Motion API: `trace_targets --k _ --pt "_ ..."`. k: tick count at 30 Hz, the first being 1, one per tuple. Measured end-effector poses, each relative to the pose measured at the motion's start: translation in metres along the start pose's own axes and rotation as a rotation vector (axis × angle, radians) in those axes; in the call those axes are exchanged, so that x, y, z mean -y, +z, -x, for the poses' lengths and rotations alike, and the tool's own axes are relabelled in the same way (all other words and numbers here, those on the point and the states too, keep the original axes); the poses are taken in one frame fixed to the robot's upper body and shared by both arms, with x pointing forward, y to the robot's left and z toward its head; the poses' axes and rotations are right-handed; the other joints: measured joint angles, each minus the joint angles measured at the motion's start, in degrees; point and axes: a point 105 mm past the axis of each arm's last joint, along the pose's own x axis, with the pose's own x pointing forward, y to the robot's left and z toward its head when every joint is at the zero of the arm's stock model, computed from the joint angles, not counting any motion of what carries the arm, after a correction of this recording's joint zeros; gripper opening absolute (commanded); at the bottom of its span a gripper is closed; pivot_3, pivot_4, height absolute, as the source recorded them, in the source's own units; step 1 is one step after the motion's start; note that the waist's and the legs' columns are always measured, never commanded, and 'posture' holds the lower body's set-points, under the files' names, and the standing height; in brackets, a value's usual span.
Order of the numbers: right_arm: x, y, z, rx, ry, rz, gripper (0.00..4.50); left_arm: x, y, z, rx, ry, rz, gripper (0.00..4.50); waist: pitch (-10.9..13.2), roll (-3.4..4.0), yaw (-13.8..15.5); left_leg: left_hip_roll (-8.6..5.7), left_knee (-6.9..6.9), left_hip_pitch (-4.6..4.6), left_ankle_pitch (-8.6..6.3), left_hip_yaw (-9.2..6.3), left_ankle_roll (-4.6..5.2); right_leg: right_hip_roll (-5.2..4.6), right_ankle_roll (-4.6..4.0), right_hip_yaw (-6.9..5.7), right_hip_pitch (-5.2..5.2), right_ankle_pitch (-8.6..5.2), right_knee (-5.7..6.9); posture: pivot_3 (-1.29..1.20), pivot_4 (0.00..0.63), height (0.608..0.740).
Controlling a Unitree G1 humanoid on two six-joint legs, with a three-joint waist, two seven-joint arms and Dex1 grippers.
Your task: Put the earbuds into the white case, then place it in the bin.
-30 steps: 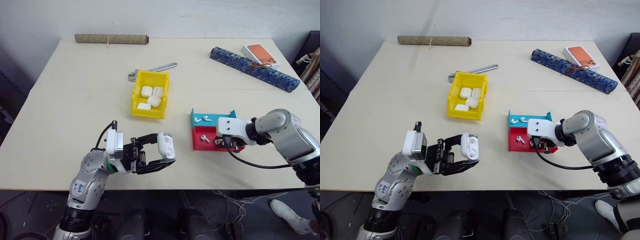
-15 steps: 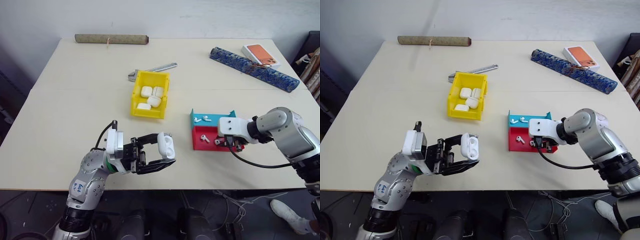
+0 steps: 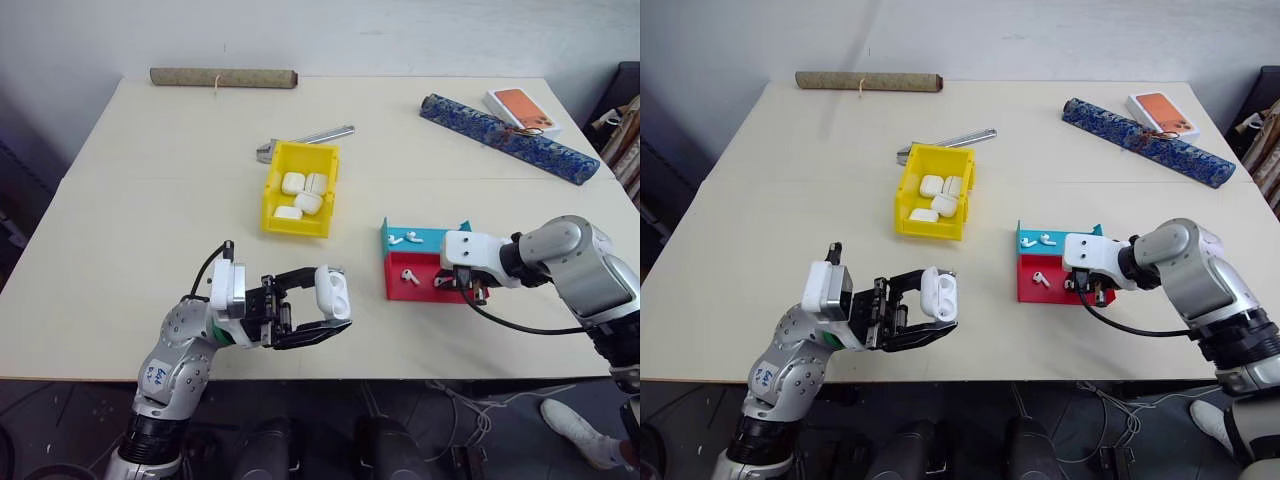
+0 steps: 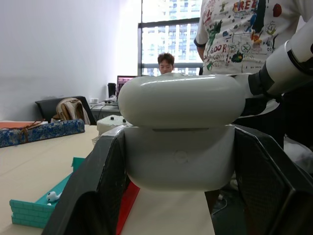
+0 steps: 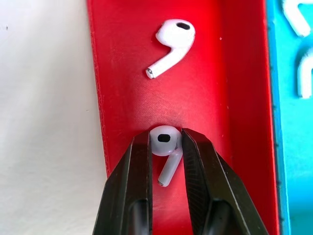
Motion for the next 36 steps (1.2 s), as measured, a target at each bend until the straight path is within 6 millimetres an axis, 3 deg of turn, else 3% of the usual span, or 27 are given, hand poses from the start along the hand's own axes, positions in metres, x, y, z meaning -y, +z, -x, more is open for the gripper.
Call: trace_targets --k 3,6,8,13,19,36 --pt "-0.007 0.056 0.042 0.526 0.035 -0.090 0.44 -0.002 0.008 -0.005 0.074 -0.025 0.014 2.80 0.02 -0.02 0.10 0.02 -0.02 -0.01 0.01 -0.13 0.01 0.01 0.01 -0.10 0.07 0.01 -0.01 0.00 0.150 0.740" --pt "-0.021 0.100 0.074 0.956 0.048 -0.104 0.44 -0.006 0.017 -0.014 0.135 -0.059 0.049 2.80 0.03 -0.12 0.02 0.06 0.01 0.01 0.01 -0.30 -0.01 0.02 0.01 -0.23 0.18 0.01 -0.01 0.00 0.150 0.740" --pt "-0.033 0.119 0.075 1.137 0.073 -0.163 0.44 -0.010 0.025 -0.023 0.186 -0.094 0.071 2.80 0.03 -0.12 -0.05 0.05 0.00 0.01 0.01 -0.31 -0.02 0.02 0.01 -0.22 0.17 0.01 0.02 0.00 0.150 0.740" --pt "-0.061 0.158 0.065 1.352 0.141 -0.166 0.44 -0.013 0.030 -0.033 0.206 -0.142 0.119 2.80 0.04 -0.11 -0.11 0.00 -0.07 -0.02 0.01 -0.19 -0.03 0.05 0.01 -0.13 -0.01 0.01 0.36 0.00 0.150 0.740" --pt "-0.079 0.168 0.048 1.349 0.184 -0.136 0.44 -0.013 0.029 -0.036 0.201 -0.149 0.147 2.80 0.04 -0.12 0.03 -0.08 -0.05 -0.06 0.03 -0.16 0.03 0.05 0.01 -0.11 -0.01 0.01 0.34 0.00 0.150 0.740" --pt "-0.087 0.156 0.035 1.298 0.145 -0.025 0.44 -0.013 0.028 -0.042 0.195 -0.148 0.139 2.80 0.04 -0.13 -0.05 -0.05 -0.09 -0.05 0.02 -0.15 0.02 0.05 0.01 -0.11 -0.02 0.01 0.29 0.00 0.150 0.740"
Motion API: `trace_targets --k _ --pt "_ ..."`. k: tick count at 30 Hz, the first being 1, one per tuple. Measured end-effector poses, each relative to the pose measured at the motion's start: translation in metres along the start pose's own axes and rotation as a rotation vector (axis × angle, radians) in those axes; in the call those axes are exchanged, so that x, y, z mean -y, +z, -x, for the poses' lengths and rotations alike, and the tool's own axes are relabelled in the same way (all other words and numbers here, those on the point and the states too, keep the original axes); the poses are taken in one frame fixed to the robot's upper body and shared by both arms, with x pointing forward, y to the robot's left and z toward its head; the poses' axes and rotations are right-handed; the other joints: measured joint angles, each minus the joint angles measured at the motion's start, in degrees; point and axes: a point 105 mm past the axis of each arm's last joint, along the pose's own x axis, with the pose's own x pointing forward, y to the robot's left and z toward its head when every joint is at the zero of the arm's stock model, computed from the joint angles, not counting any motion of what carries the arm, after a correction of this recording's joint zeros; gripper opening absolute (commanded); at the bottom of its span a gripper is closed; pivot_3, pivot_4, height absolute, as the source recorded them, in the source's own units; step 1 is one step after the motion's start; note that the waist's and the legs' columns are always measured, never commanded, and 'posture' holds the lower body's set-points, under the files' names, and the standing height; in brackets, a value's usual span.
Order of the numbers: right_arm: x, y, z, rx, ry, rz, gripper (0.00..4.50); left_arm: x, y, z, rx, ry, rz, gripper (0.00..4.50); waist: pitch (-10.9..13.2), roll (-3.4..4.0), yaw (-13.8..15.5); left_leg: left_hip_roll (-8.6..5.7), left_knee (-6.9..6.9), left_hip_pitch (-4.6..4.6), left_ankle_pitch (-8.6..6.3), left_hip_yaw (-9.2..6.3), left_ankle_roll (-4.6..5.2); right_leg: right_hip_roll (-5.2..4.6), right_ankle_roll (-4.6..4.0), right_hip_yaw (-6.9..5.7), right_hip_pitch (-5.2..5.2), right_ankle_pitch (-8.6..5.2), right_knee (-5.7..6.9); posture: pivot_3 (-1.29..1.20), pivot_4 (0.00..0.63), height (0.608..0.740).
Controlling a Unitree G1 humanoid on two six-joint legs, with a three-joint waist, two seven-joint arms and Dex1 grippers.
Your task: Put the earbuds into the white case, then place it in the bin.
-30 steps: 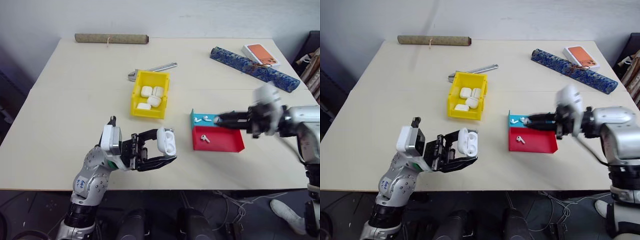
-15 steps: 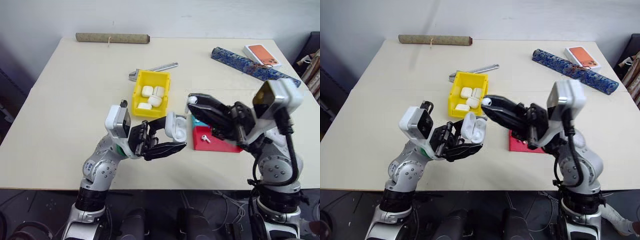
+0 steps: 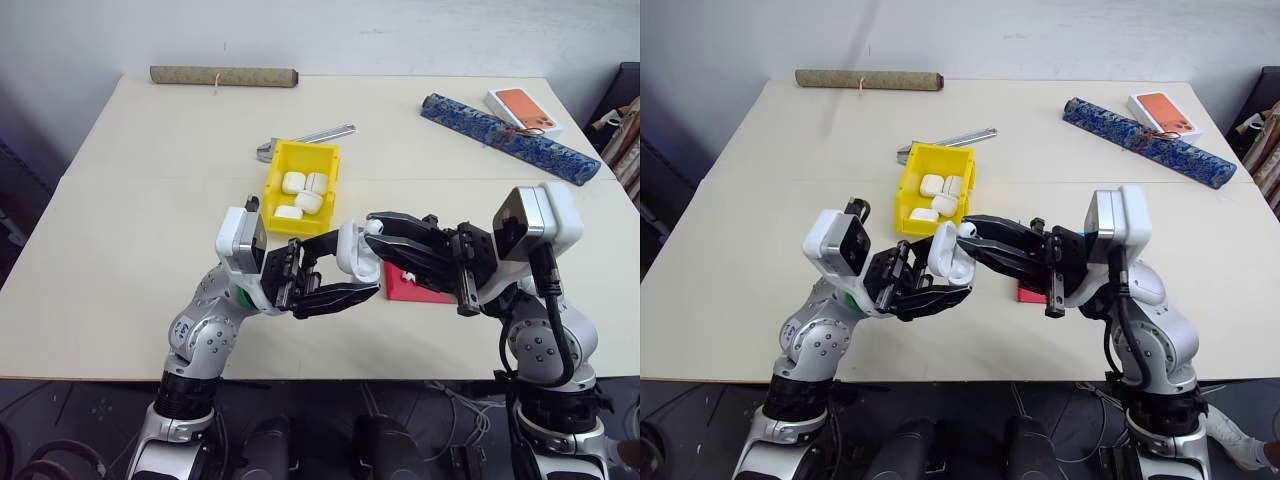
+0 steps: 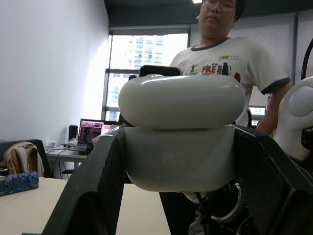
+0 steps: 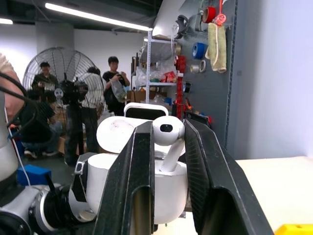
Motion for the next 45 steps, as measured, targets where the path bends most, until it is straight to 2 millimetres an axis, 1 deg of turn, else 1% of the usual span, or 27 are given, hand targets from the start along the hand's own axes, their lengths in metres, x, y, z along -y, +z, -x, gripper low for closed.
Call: trace_targets --k 1,3,4,8,9,11,12,13,14,15,17,19,22,24,27,28,29,30,32,34,36,37,39,40,41,42,45 --pt "0.000 -0.001 0.001 -0.002 -0.004 0.004 0.44 0.000 -0.001 0.000 -0.002 0.001 0.002 2.80 0.00 0.00 0.00 0.00 0.00 0.00 0.00 0.00 0.00 0.00 0.00 0.00 0.00 0.00 0.00 0.00 0.150 0.740" --pt "-0.001 -0.003 0.002 -0.012 -0.003 0.001 1.17 0.000 -0.002 0.000 -0.006 0.003 0.006 2.80 0.00 0.00 0.00 0.00 0.00 0.00 0.00 0.00 0.00 0.00 0.00 0.00 0.00 0.00 0.00 0.00 0.150 0.740" --pt "-0.001 -0.004 0.005 -0.030 0.001 0.007 1.44 0.000 -0.002 0.001 -0.007 0.006 0.006 2.80 0.00 0.00 0.05 0.00 0.00 0.00 0.00 0.00 0.00 -0.02 0.00 0.00 0.00 0.00 0.00 0.00 0.150 0.740" --pt "0.000 -0.008 0.012 -0.034 -0.015 0.012 2.76 -0.002 0.000 0.004 -0.003 0.021 -0.005 2.80 0.01 -0.03 0.03 0.01 0.00 0.00 0.00 -0.01 0.00 -0.02 0.00 0.00 0.00 0.00 -0.07 0.00 0.150 0.740" --pt "0.002 -0.007 0.012 -0.027 -0.026 0.021 3.03 -0.002 0.000 0.004 -0.001 0.020 -0.008 2.80 0.01 -0.03 0.02 0.01 0.00 0.00 0.00 -0.01 0.00 -0.02 0.00 0.00 0.00 0.00 -0.06 0.00 0.150 0.740" --pt "0.006 -0.004 0.012 -0.020 -0.056 0.037 3.82 -0.001 0.001 0.004 0.003 0.019 -0.015 2.80 0.01 -0.03 0.02 0.02 0.00 0.00 0.00 -0.01 -0.01 -0.02 0.00 0.00 0.00 0.00 -0.06 0.00 0.150 0.740" --pt "0.008 -0.002 0.013 -0.026 -0.070 0.036 4.09 -0.001 0.001 0.004 0.001 0.018 -0.016 2.80 0.01 -0.03 0.02 0.01 0.00 0.00 0.00 -0.01 -0.01 -0.02 0.00 0.00 0.00 0.00 -0.07 0.00 0.150 0.740" --pt "0.010 -0.001 0.016 -0.048 -0.084 0.031 4.48 -0.002 0.000 0.004 -0.006 0.018 -0.016 2.80 0.01 -0.03 0.12 0.01 0.00 -0.01 0.00 -0.02 -0.01 -0.03 0.00 -0.01 0.00 0.00 -0.06 0.00 0.150 0.740" --pt "0.012 0.002 0.020 -0.080 -0.100 0.032 4.49 -0.002 0.000 0.004 -0.008 0.018 -0.016 2.80 0.02 -0.03 0.29 -0.01 0.00 -0.03 0.00 -0.05 0.00 -0.06 0.00 -0.03 0.01 0.00 -0.08 0.00 0.150 0.740" --pt "0.015 0.007 0.030 -0.130 -0.133 0.047 4.49 -0.001 -0.001 0.006 -0.020 0.021 -0.021 2.80 0.02 -0.04 0.65 -0.01 0.01 -0.05 -0.02 -0.05 0.03 -0.07 0.00 -0.04 0.01 0.00 -0.20 0.00 0.150 0.740" --pt "0.019 0.018 0.051 -0.186 -0.214 0.085 4.49 -0.002 -0.003 0.012 -0.043 0.035 -0.024 2.80 0.02 -0.05 1.02 -0.01 -0.04 -0.04 -0.03 -0.06 0.04 -0.06 0.00 -0.06 0.07 0.00 -0.46 0.00 0.150 0.740" --pt "0.021 0.022 0.080 -0.272 -0.308 0.096 4.49 -0.003 -0.007 0.021 -0.073 0.056 -0.021 2.80 0.03 -0.05 1.44 0.00 -0.07 -0.05 -0.05 -0.05 0.04 -0.03 0.00 -0.08 0.07 0.00 -0.51 0.00 0.150 0.740" --pt "0.023 0.020 0.143 -0.489 -0.490 0.118 4.49 -0.001 -0.012 0.035 -0.123 0.082 -0.023 2.80 0.03 -0.05 1.76 -0.03 -0.06 -0.11 -0.08 -0.03 0.11 -0.03 0.00 -0.12 0.09 0.00 -0.59 0.00 0.150 0.740" --pt "0.021 0.019 0.197 -0.636 -0.651 0.118 4.49 0.000 -0.014 0.044 -0.149 0.105 -0.029 2.80 0.03 -0.06 1.72 -0.05 -0.04 -0.11 -0.08 0.03 0.15 -0.03 0.04 -0.08 0.10 0.02 -0.63 0.00 0.150 0.740" --pt "0.005 0.018 0.274 -0.841 -0.874 0.109 4.49 -0.001 -0.012 0.052 -0.163 0.133 -0.041 2.80 0.04 -0.07 1.63 -0.04 -0.04 -0.05 -0.07 0.10 0.17 -0.03 0.05 -0.04 0.10 0.03 -0.62 0.00 0.150 0.740" --pt "0.000 0.016 0.289 -0.888 -0.912 0.117 4.49 -0.001 -0.012 0.055 -0.166 0.145 -0.044 2.80 0.04 -0.06 1.52 -0.02 -0.06 0.00 -0.07 0.16 0.16 -0.02 0.05 0.03 0.10 0.03 -0.60 0.00 0.150 0.740" --pt "-0.003 0.015 0.299 -0.929 -0.936 0.128 4.49 -0.002 -0.012 0.056 -0.166 0.152 -0.045 2.80 0.03 -0.04 1.27 0.00 -0.06 0.08 -0.07 0.25 0.15 -0.02 0.05 0.10 0.09 0.03 -0.55 0.00 0.150 0.740" --pt "-0.004 0.014 0.302 -0.952 -0.945 0.137 4.49 -0.002 -0.012 0.057 -0.166 0.154 -0.044 2.80 0.04 -0.03 0.89 0.05 -0.10 0.15 -0.07 0.38 0.11 -0.01 0.05 0.20 0.09 0.03 -0.55 0.00 0.150 0.740" --pt "0.001 0.013 0.301 -0.968 -0.945 0.161 4.49 -0.003 -0.013 0.057 -0.165 0.158 -0.045 2.80 0.03 -0.01 0.07 0.10 -0.13 0.21 -0.06 0.40 0.07 0.01 0.04 0.24 0.10 0.02 -0.51 0.00 0.150 0.740" --pt "0.014 0.011 0.286 -0.946 -0.903 0.192 4.49 -0.003 -0.013 0.057 -0.164 0.160 -0.044 2.80 0.03 -0.01 -0.38 0.15 -0.13 0.25 -0.03 0.44 0.01 0.01 0.00 0.24 0.09 0.02 -0.47 0.00 0.150 0.740" --pt "0.028 0.009 0.265 -0.922 -0.837 0.211 4.49 -0.003 -0.013 0.057 -0.164 0.162 -0.045 2.80 0.02 0.02 -0.27 0.15 -0.13 0.27 -0.02 0.43 -0.02 -0.01 -0.01 0.25 0.06 0.03 -0.38 0.00 0.150 0.740" --pt "0.041 0.009 0.249 -0.911 -0.786 0.215 4.49 -0.003 -0.013 0.058 -0.164 0.169 -0.044 2.80 0.02 0.04 -0.31 0.15 -0.12 0.27 -0.02 0.44 -0.02 -0.02 -0.02 0.28 0.03 0.04 -0.34 0.00 0.150 0.740" --pt "0.058 0.012 0.221 -0.893 -0.704 0.244 4.49 -0.004 -0.014 0.058 -0.163 0.171 -0.043 2.80 0.04 0.07 -0.10 0.15 -0.11 0.24 -0.02 0.42 -0.02 -0.04 -0.03 0.27 -0.03 0.04 -0.32 0.00 0.150 0.740" --pt "0.072 0.014 0.199 -0.882 -0.640 0.255 4.49 -0.004 -0.014 0.059 -0.164 0.177 -0.044 2.80 0.04 0.07 -0.26 0.15 -0.07 0.24 -0.04 0.41 -0.04 -0.05 -0.04 0.28 -0.06 0.05 -0.22 0.00 0.150 0.740" --pt "0.080 0.016 0.182 -0.877 -0.592 0.270 4.49 -0.004 -0.014 0.057 -0.165 0.172 -0.044 2.80 0.05 0.08 -0.16 0.15 -0.08 0.19 -0.03 0.40 -0.04 -0.07 -0.04 0.24 -0.10 0.05 -0.24 0.00 0.150 0.740" --pt "0.092 0.014 0.161 -0.896 -0.521 0.269 4.49 -0.004 -0.015 0.057 -0.166 0.170 -0.045 2.80 0.05 0.08 -0.15 0.17 -0.06 0.21 -0.05 0.35 -0.08 -0.05 -0.04 0.20 -0.10 0.04 -0.19 0.00 0.150 0.740" --pt "0.108 0.002 0.133 -0.998 -0.411 0.231 4.49 -0.005 -0.015 0.056 -0.167 0.175 -0.050 2.80 0.05 0.07 0.30 0.17 -0.05 0.10 -0.06 0.14 -0.11 -0.06 -0.07 0.01 -0.12 0.03 -0.25 0.00 0.150 0.740"
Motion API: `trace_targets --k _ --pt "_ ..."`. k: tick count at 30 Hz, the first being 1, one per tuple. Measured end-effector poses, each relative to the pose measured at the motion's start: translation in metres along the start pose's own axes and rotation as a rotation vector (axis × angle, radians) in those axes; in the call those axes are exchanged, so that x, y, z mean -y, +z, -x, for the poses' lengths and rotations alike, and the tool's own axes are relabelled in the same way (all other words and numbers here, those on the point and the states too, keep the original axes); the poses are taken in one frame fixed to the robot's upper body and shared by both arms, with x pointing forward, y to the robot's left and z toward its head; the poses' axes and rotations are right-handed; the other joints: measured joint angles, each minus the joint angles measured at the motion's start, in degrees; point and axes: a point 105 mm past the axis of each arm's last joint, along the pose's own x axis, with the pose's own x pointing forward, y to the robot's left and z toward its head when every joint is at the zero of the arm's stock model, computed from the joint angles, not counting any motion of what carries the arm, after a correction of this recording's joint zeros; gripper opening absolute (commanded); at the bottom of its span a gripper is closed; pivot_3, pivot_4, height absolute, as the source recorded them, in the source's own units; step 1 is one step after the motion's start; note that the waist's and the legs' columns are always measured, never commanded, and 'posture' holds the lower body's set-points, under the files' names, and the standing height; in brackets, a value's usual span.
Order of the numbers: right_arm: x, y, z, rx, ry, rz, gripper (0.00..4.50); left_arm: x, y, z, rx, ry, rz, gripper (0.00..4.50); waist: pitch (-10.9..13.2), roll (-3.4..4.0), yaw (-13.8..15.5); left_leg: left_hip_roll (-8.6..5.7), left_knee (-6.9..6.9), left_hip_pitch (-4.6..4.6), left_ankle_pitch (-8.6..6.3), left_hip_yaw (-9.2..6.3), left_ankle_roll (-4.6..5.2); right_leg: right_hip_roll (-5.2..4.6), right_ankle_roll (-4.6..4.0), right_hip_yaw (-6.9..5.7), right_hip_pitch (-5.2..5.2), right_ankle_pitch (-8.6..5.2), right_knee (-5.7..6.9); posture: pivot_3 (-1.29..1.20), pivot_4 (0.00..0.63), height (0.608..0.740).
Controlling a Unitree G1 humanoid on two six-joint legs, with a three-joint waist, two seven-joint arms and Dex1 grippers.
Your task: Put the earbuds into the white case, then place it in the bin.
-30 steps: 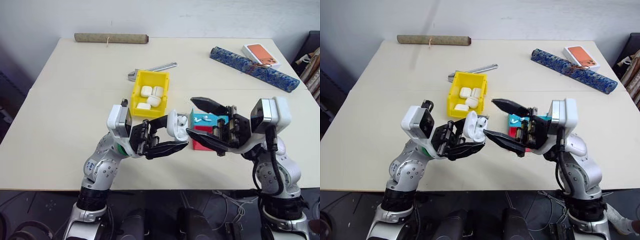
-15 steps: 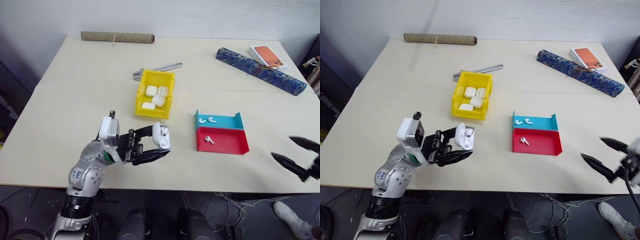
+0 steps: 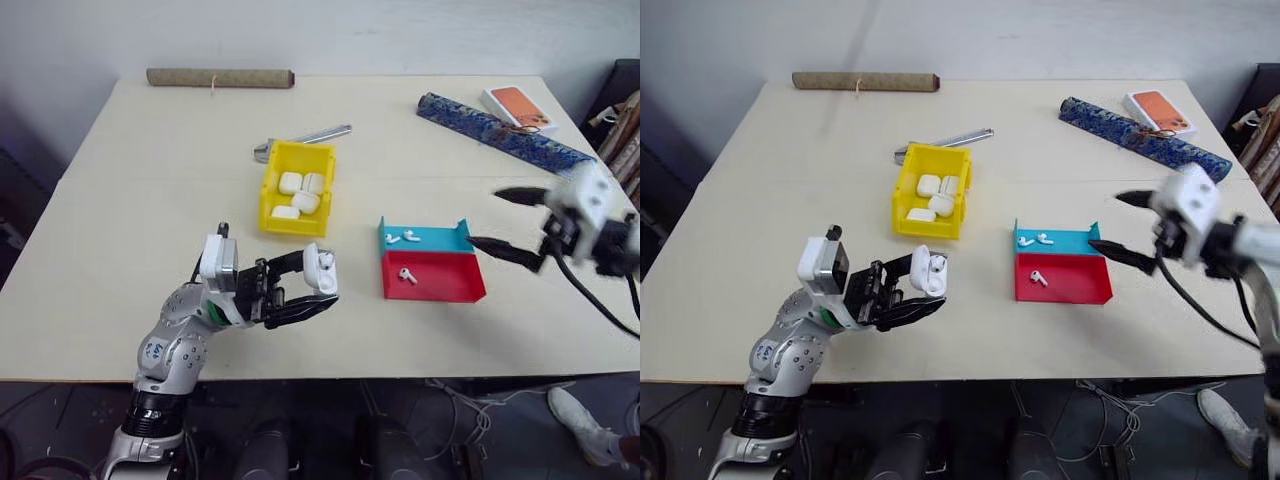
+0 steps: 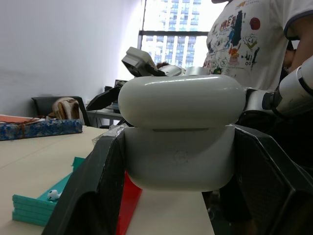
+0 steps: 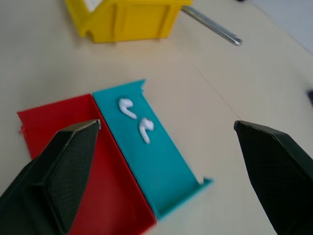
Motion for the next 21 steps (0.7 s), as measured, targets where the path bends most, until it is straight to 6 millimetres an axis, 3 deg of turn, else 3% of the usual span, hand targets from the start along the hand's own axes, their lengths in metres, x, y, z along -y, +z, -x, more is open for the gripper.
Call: trace_targets --k 3,9,14,21 --pt "0.003 -0.007 -0.028 -0.113 0.082 -0.016 3.94 0.000 -0.001 -0.001 0.000 0.002 -0.002 2.80 0.00 0.00 -0.14 -0.05 0.05 -0.20 -0.01 0.02 0.07 -0.04 0.02 -0.10 0.01 0.01 -0.25 0.00 0.150 0.740" --pt "0.011 -0.028 -0.060 -0.265 0.152 0.029 2.00 0.000 -0.003 -0.001 0.004 0.014 -0.003 2.80 0.00 0.00 -0.42 -0.08 0.07 -0.50 0.01 -0.09 0.13 0.06 0.10 -0.45 -0.03 0.05 -0.22 0.00 0.150 0.740" --pt "0.018 -0.034 -0.075 -0.304 0.168 0.069 2.00 0.001 -0.005 0.001 0.000 0.037 -0.003 2.80 0.00 0.00 -0.38 -0.07 0.15 -0.56 0.06 -0.16 0.15 0.07 0.11 -0.79 -0.03 0.06 -0.17 0.00 0.150 0.740" --pt "0.013 -0.037 -0.089 -0.325 0.250 0.094 2.00 0.005 -0.006 0.003 0.000 0.056 -0.004 2.80 0.00 0.00 -0.53 -0.07 0.16 -0.57 0.09 -0.22 0.12 0.08 0.12 -0.87 -0.02 0.06 -0.13 0.00 0.150 0.740"
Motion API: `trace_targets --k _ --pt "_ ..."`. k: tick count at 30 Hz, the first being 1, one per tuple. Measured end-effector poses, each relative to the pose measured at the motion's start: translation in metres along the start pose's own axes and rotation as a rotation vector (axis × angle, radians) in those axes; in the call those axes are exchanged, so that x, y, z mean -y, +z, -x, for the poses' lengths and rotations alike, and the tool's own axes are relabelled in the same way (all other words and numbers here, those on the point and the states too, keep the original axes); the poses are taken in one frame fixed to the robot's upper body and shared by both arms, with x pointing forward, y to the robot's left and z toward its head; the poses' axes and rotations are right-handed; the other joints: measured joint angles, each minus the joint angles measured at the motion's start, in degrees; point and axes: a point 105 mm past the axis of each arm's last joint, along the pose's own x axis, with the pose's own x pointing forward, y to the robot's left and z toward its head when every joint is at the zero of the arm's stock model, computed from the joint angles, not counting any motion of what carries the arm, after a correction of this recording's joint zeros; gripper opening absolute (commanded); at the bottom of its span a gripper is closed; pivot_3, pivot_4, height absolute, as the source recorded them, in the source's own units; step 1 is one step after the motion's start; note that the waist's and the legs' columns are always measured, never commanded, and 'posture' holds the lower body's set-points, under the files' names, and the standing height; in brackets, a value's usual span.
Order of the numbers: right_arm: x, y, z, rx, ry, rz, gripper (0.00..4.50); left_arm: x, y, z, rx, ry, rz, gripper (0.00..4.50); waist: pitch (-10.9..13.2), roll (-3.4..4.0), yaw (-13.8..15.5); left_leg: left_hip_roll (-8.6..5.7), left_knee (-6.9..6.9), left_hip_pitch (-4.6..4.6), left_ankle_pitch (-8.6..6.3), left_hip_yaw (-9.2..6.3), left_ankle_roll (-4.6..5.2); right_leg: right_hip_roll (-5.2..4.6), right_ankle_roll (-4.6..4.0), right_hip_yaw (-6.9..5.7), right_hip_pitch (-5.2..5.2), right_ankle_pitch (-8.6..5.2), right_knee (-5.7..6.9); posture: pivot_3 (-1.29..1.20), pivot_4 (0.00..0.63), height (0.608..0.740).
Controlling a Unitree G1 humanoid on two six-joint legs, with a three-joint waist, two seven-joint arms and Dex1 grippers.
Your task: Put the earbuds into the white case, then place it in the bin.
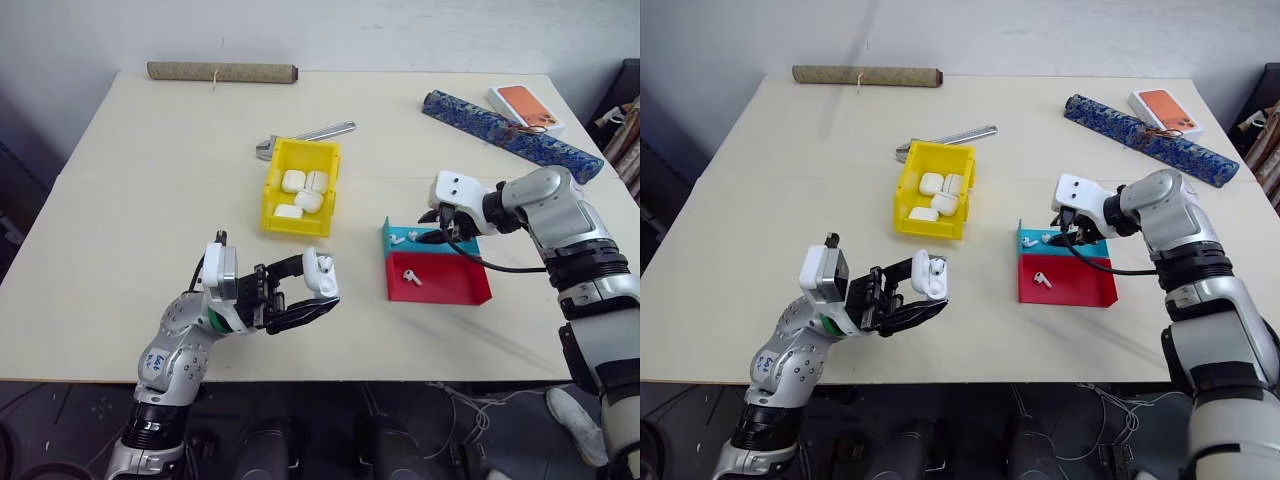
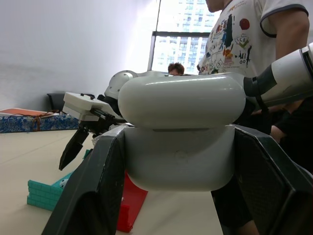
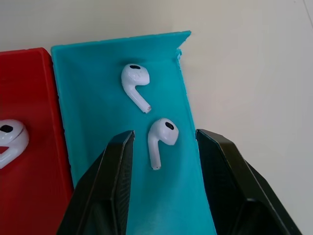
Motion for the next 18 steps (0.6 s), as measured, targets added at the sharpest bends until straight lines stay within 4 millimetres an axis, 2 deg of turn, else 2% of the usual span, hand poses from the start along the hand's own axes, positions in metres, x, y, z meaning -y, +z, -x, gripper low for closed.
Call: trace_targets --k 7,18 --pt "-0.001 -0.003 -0.017 -0.057 0.023 0.025 2.00 0.004 0.002 -0.002 0.003 0.001 -0.019 2.80 0.00 0.00 0.02 0.00 0.01 -0.01 0.02 -0.06 -0.02 0.00 0.00 0.03 0.01 0.00 0.04 0.00 0.150 0.740" --pt "0.004 -0.006 -0.017 -0.094 0.014 0.047 2.00 0.003 0.001 0.000 -0.006 0.018 -0.015 2.80 0.00 0.00 -0.03 0.00 0.09 0.01 0.04 -0.13 -0.06 0.00 0.00 0.05 0.03 0.00 0.19 0.00 0.150 0.740"
